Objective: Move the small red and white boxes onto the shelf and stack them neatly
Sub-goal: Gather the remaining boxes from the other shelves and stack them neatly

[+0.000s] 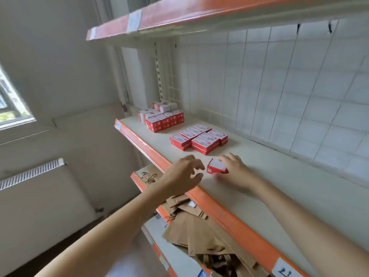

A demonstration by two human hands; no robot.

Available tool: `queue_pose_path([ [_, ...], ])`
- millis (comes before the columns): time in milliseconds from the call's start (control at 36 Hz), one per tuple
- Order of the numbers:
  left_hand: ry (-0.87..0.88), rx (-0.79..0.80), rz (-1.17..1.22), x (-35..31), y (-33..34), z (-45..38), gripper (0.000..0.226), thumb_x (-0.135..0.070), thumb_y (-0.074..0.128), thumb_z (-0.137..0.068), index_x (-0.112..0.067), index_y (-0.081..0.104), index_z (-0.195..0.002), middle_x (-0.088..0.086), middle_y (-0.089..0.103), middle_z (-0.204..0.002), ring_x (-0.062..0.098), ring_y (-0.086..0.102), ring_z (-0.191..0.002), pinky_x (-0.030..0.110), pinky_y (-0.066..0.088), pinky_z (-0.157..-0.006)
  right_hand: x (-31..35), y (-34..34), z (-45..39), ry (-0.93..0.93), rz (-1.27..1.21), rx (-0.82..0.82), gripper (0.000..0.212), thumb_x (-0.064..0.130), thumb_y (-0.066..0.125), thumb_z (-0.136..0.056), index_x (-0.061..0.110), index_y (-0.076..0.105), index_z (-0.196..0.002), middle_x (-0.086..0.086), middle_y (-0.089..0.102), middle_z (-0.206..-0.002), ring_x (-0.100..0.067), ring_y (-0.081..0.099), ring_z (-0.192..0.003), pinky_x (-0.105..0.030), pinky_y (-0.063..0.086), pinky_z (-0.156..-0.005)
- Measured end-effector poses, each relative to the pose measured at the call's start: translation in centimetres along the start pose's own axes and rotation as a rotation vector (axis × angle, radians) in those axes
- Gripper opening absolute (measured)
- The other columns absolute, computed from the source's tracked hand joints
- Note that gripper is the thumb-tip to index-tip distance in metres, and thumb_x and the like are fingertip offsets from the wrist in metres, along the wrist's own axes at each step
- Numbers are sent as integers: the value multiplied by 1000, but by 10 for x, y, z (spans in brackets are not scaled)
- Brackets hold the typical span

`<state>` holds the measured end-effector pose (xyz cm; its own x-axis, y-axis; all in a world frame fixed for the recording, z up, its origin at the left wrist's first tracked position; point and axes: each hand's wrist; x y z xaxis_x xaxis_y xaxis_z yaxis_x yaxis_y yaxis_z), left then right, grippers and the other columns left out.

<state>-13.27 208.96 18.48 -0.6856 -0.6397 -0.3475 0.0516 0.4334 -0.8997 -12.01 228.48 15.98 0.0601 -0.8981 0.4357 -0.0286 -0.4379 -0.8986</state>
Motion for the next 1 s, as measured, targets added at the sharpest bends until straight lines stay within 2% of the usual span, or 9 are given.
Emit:
queue_pose_path([
  [139, 148, 83, 59, 17, 21, -42, 45, -19, 65, -85, -12, 52, -128, 4, 50, -125, 17, 52, -106, 25, 45, -86, -15, -17, 8, 81, -297, 119, 53, 20, 66, -86, 13, 45, -134, -4, 45, -127, -15, 43, -126, -19, 34, -103],
  [222, 209, 165, 160, 25, 30, -61, 45, -13, 71, -79, -10, 56, -122, 5, 53, -116, 15, 53, -99, 12, 39, -79, -22, -17, 11, 230, -530, 40, 42, -4, 48, -83, 7, 51, -123, -5, 53, -119, -13, 52, -114, -9, 45, -68],
  [278, 211, 181, 253, 32, 30, -72, 41, -13, 73, -79, -11, 60, -118, 4, 56, -110, 10, 53, -89, 6, 38, -71, -24, -13, 9, 306, -573, -72, 44, -15, 36, -82, 6, 54, -116, -9, 58, -117, -13, 55, -106, -5, 40, -59],
  [361, 202, 248, 366, 39, 27, -87, 21, -25, 64, -88, -9, 68, -103, 8, 64, -97, 12, 56, -81, 17, 42, -70, -22, -5, 1, 363, -568, -210, 43, -17, 35, -80, 8, 58, -107, -6, 61, -102, -15, 57, -97, -2, 38, -59],
  [444, 188, 272, 385, 41, 31, -94, 36, -32, 53, -95, 1, 65, -84, 17, 62, -87, 24, 55, -76, 36, 41, -70, -20, 3, -1, 431, -542, -404, 38, -15, 38, -80, 5, 63, -100, 1, 61, -88, -15, 57, -89, -2, 39, -62],
  [528, 185, 248, 519, 49, 35, -96, 34, -34, 49, -96, -11, 59, -73, 2, 57, -69, 8, 49, -61, 29, 38, -60, -21, 15, 0, 457, -408, -647, 34, -15, 41, -78, 1, 66, -94, -7, 65, -93, -19, 60, -88, -16, 44, -76],
  [667, 159, 217, 716, 54, 41, -97, 16, -29, 52, -95, -15, 60, -97, -8, 61, -76, -6, 55, -62, 8, 41, -59, -20, 17, 0, 449, -298, -664, 35, -16, 39, -78, -1, 66, -95, -11, 64, -99, -16, 58, -85, -6, 39, -71],
  [889, 228, 109, 681, 52, 42, -95, 17, -22, 49, -97, -10, 57, -106, 7, 63, -90, 27, 64, -64, 30, 51, -54, -16, 15, 2, 461, -328, -673, 36, -20, 39, -75, -2, 65, -92, -8, 61, -91, -19, 59, -83, -8, 41, -72],
  [1000, 260, 47, 611, 54, 44, -96, 17, -21, 53, -95, -10, 62, -104, 6, 59, -95, 20, 62, -59, 28, 53, -59, -16, 14, 2, 484, -384, -666, 36, -20, 41, -76, 0, 66, -93, -2, 61, -84, -5, 58, -73, -3, 39, -69],
])
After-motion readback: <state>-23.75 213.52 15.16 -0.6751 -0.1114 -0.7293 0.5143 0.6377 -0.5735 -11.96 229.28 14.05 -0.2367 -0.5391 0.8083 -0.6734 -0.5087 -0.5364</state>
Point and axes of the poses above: each hand's wrist, its own z-axis away from the middle knuckle, its own y-axis out of the palm, x = y × z
